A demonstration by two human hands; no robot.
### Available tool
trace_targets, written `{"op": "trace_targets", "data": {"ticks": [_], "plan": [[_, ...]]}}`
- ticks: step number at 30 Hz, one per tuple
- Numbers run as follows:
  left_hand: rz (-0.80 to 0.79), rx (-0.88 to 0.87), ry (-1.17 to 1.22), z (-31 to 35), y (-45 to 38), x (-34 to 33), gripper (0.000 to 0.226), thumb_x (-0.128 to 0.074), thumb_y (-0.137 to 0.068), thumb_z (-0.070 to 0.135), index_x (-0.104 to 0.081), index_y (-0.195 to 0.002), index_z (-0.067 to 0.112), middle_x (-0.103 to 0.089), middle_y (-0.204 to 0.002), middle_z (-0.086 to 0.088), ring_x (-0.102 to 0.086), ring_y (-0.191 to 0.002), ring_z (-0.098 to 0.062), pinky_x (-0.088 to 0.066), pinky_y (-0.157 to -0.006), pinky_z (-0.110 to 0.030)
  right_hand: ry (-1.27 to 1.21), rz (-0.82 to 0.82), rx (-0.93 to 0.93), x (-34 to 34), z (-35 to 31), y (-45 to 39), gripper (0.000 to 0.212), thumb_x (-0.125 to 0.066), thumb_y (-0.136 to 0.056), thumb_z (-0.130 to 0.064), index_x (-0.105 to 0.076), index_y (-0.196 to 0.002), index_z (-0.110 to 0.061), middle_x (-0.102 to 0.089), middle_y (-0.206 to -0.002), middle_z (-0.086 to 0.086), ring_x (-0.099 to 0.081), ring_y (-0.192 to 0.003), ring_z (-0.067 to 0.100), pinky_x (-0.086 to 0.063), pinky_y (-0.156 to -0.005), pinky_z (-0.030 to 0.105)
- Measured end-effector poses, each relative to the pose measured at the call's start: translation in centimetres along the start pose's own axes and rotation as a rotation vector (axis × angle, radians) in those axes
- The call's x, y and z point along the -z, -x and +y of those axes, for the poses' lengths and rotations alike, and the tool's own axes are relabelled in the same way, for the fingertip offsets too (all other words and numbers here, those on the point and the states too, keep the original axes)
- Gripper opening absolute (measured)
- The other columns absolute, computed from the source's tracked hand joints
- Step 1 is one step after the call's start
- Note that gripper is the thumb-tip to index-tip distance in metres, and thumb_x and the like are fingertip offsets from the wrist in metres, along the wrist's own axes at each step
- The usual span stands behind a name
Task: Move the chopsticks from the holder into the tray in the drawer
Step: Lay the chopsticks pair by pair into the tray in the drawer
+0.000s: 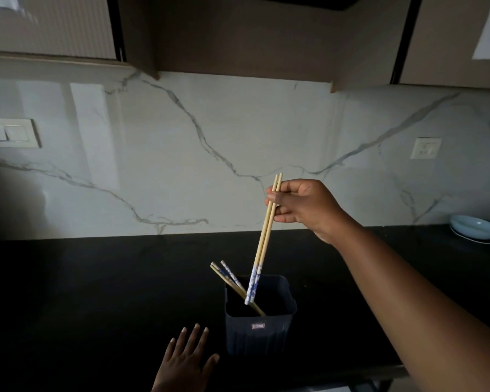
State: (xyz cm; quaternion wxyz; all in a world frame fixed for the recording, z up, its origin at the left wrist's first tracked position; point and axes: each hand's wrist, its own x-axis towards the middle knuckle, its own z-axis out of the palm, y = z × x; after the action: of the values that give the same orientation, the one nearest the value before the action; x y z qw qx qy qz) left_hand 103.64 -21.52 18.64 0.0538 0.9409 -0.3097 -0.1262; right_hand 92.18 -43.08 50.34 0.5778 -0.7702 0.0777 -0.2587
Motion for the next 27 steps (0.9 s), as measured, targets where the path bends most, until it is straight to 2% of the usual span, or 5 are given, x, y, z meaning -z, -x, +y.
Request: {"op": "trace_targets", "data": {"ticks": [8,15,20,23,27], "plan": [[0.035,-0.054,-0.026,0.1,0.9,0.3,0.070,-0.017,-0.097,0.060,0.009,-0.152,0.024,0.015,-0.161,0.000,0.017,-0.147,-0.021,0.008,-0.117,-0.039,-0.103,-0.055,-0.102,0.6,1.9,2.1,0.011,-0.069,-0.088,-0.013,-0.071,-0.097,-0.007,-0.077,-0.085,0.008,-0.074,-0.080,0.023,-0.059,-0.064,0.028],[0.108,-0.057,-0.031,-0.2,0.5,-0.1,0.070,-0.022,-0.096,0.061,0.000,-0.153,0.028,0.006,-0.163,0.002,0.009,-0.149,-0.022,0.003,-0.118,-0.040,0.042,-0.411,-0.184,-3.7,7.7,7.5,0.007,-0.070,-0.086,-0.006,-0.073,-0.089,-0.011,-0.075,-0.075,0.003,-0.070,-0.068,0.012,-0.058,-0.058,0.022],[0.156,-0.069,-0.028,-0.6,0.5,-0.9,0.070,-0.024,-0.094,0.061,-0.004,-0.153,0.029,0.000,-0.163,0.002,0.003,-0.149,-0.022,0.000,-0.118,-0.040,0.464,-0.655,-0.147,-6.9,16.9,14.6,0.005,-0.070,-0.086,-0.018,-0.073,-0.085,-0.014,-0.073,-0.078,0.005,-0.063,-0.068,0.006,-0.053,-0.067,0.030],[0.155,-0.073,-0.027,-0.7,0.6,-1.2,0.070,-0.020,-0.094,0.062,-0.003,-0.153,0.030,0.001,-0.163,0.003,0.006,-0.149,-0.021,0.002,-0.118,-0.040,0.801,-0.777,-0.013,-7.8,22.2,18.3,0.017,-0.055,-0.094,-0.026,-0.067,-0.094,-0.014,-0.070,-0.090,0.009,-0.065,-0.084,0.024,-0.046,-0.069,0.034],[0.143,-0.085,-0.027,-0.8,0.8,-1.1,0.070,-0.015,-0.094,0.064,0.000,-0.153,0.030,0.005,-0.162,0.003,0.010,-0.148,-0.019,0.005,-0.118,-0.039,1.115,-0.902,0.086,-8.7,27.1,21.7,0.020,-0.053,-0.089,-0.009,-0.054,-0.108,-0.011,-0.061,-0.100,0.014,-0.064,-0.085,0.037,-0.042,-0.061,0.037]]}}
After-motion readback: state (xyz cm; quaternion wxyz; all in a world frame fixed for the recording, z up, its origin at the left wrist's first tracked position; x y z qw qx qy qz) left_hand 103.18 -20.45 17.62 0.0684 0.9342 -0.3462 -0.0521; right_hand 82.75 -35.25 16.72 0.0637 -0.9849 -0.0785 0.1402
